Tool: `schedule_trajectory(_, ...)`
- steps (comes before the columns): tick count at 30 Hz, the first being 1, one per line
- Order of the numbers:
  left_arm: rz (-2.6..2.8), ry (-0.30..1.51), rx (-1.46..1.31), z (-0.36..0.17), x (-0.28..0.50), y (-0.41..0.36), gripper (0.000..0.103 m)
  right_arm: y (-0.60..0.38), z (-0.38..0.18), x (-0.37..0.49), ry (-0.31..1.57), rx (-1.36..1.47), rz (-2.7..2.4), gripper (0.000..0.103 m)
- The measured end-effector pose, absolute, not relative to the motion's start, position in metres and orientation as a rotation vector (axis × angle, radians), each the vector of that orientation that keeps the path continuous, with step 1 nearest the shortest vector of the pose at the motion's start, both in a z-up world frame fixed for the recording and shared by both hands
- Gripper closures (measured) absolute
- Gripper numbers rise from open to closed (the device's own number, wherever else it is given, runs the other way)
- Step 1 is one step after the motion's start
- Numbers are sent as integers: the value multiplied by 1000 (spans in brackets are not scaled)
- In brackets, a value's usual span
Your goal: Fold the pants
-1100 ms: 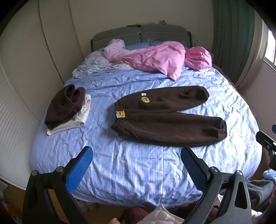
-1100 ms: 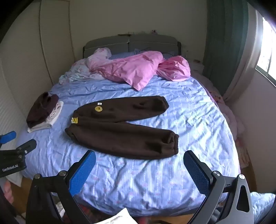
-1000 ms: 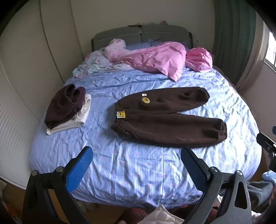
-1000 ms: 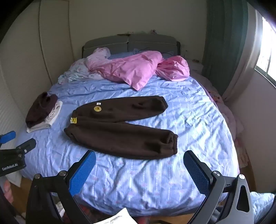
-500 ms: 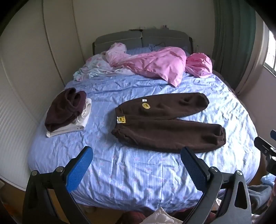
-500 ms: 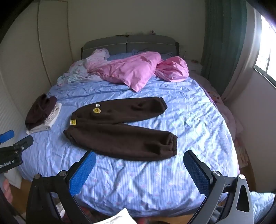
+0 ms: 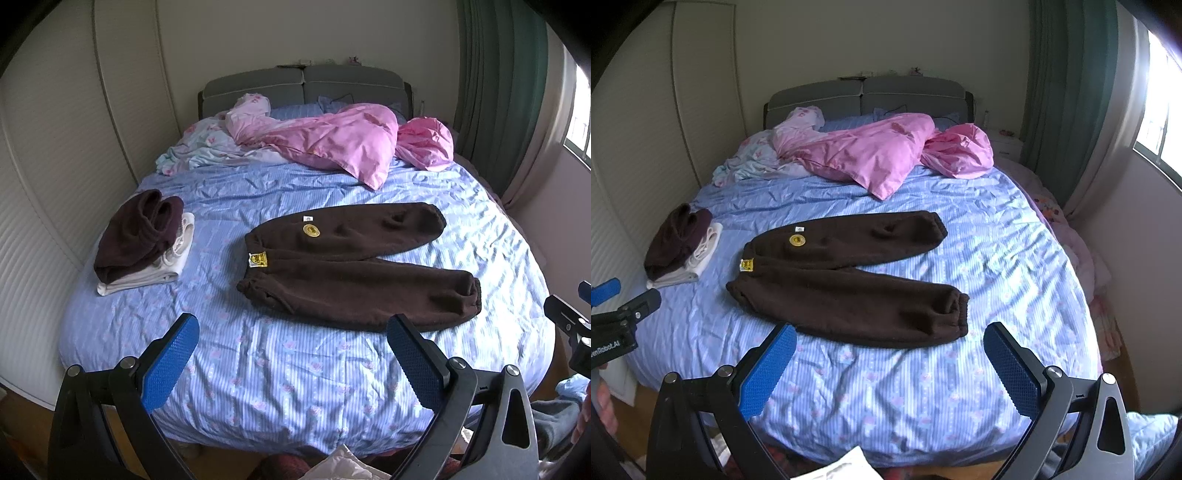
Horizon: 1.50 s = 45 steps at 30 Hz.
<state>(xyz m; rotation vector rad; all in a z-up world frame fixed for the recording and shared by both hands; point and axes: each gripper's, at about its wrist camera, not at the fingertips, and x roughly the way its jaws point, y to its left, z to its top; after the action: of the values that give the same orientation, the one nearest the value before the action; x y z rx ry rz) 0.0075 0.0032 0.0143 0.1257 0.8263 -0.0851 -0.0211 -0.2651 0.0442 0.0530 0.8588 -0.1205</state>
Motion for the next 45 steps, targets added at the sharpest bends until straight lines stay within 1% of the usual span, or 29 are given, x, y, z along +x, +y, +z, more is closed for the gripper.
schedule_trajectory(28,-78,807,111,25,20,3,0,-273,51,-16,844,61,-127,0)
schedule_trajectory(45,-77,823,105,15,17,10,0,-269,48,-13,856,58,-125,0)
